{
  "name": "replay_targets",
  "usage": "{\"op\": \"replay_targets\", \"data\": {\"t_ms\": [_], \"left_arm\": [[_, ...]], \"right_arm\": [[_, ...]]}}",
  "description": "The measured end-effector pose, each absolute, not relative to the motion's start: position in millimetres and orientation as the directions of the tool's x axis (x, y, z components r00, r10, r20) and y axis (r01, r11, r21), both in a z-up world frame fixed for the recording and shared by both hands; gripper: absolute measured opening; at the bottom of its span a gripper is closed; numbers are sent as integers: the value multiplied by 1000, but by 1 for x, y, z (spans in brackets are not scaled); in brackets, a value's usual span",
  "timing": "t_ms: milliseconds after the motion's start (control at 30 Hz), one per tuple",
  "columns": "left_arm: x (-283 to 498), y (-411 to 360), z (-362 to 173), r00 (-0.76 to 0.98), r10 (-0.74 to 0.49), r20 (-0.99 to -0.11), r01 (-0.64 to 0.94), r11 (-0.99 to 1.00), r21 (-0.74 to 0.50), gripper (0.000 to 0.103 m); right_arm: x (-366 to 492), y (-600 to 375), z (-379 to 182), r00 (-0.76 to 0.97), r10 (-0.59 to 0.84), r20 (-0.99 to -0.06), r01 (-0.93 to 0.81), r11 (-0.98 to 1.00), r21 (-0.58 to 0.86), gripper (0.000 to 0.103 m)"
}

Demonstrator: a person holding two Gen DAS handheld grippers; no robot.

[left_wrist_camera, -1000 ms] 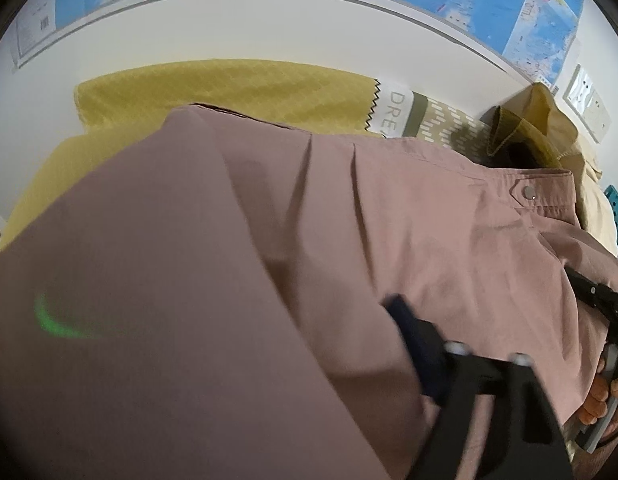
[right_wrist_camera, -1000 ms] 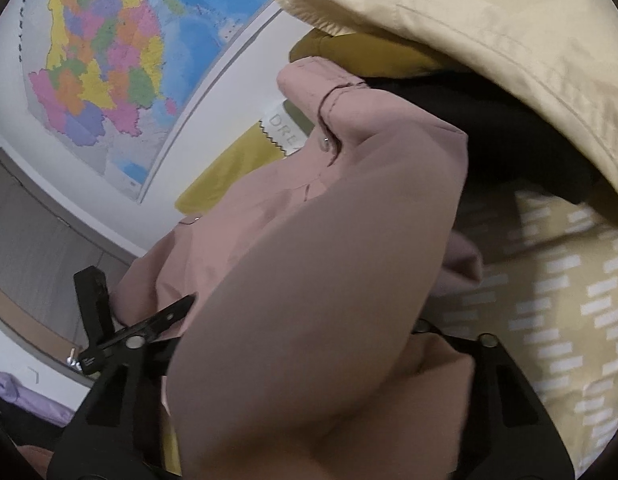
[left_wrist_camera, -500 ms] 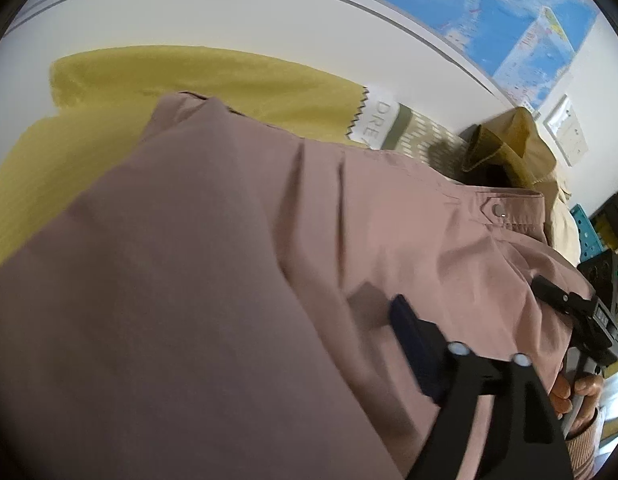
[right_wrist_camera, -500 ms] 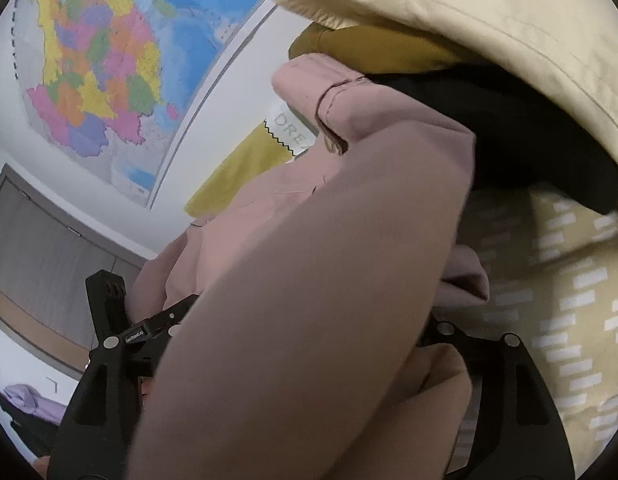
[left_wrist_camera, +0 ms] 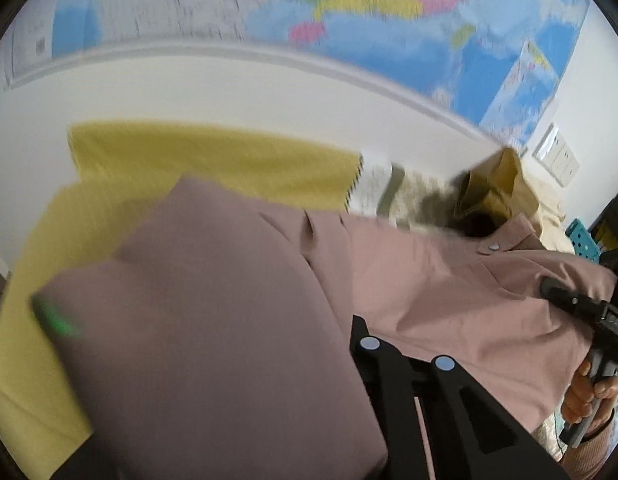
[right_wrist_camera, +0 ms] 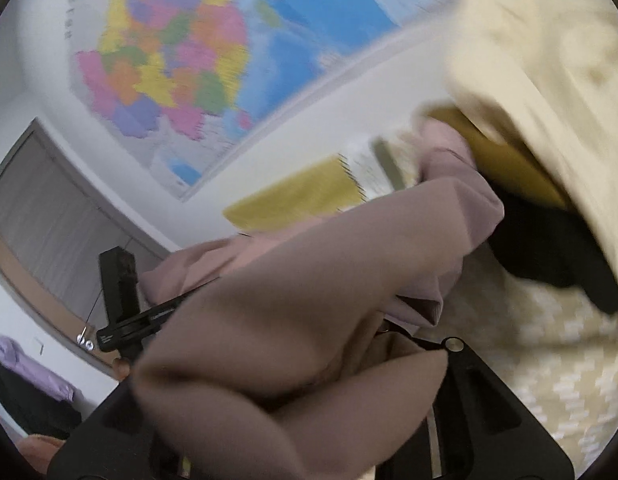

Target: Fold large clothes

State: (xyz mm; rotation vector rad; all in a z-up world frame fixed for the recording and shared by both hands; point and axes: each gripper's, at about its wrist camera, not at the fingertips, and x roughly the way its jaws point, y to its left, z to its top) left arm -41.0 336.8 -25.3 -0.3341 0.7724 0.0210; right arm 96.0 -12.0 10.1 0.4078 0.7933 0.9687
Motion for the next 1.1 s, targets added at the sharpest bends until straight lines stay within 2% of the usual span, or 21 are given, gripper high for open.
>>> {"op": "replay_targets", "data": {"t_ms": [267, 500, 667, 767, 833, 900, 967, 1033, 1100], "left_arm": [[-46, 393, 35, 788, 64, -613, -231, 953, -196, 12], [-44, 484, 67, 772, 254, -583, -403, 905, -139, 12], [-45, 549, 61, 730, 364, -579, -519, 846, -124, 12], [-48, 585, 34, 709, 385, -591, -566, 811, -151, 12], [-44, 602, 1, 670, 404, -623, -596, 793, -127, 12], [-39, 620, -44, 597, 392, -700, -631, 769, -108, 12], [-40, 633, -74, 548, 383, -744, -663, 740, -108, 14], [-48, 643, -89, 561, 337, -756, -663, 730, -166, 19], [-51, 648, -95, 554, 320, -768, -663, 728, -176, 31]], "right_arm": [[118, 58, 80, 280, 902, -329, -699, 426, 574, 21], [144, 161, 102, 185, 936, -298, -750, 331, 573, 20], [152, 234, 95, 106, 950, -292, -763, 266, 589, 20], [151, 271, 70, 70, 946, -316, -766, 254, 590, 20], [152, 296, 35, 23, 929, -369, -745, 262, 614, 20], [152, 314, -3, -37, 891, -452, -714, 293, 636, 25], [153, 319, -38, -77, 855, -513, -669, 338, 662, 36], [156, 308, -50, -78, 858, -509, -635, 350, 688, 52], [160, 296, -52, -85, 859, -504, -616, 353, 704, 64]]}}
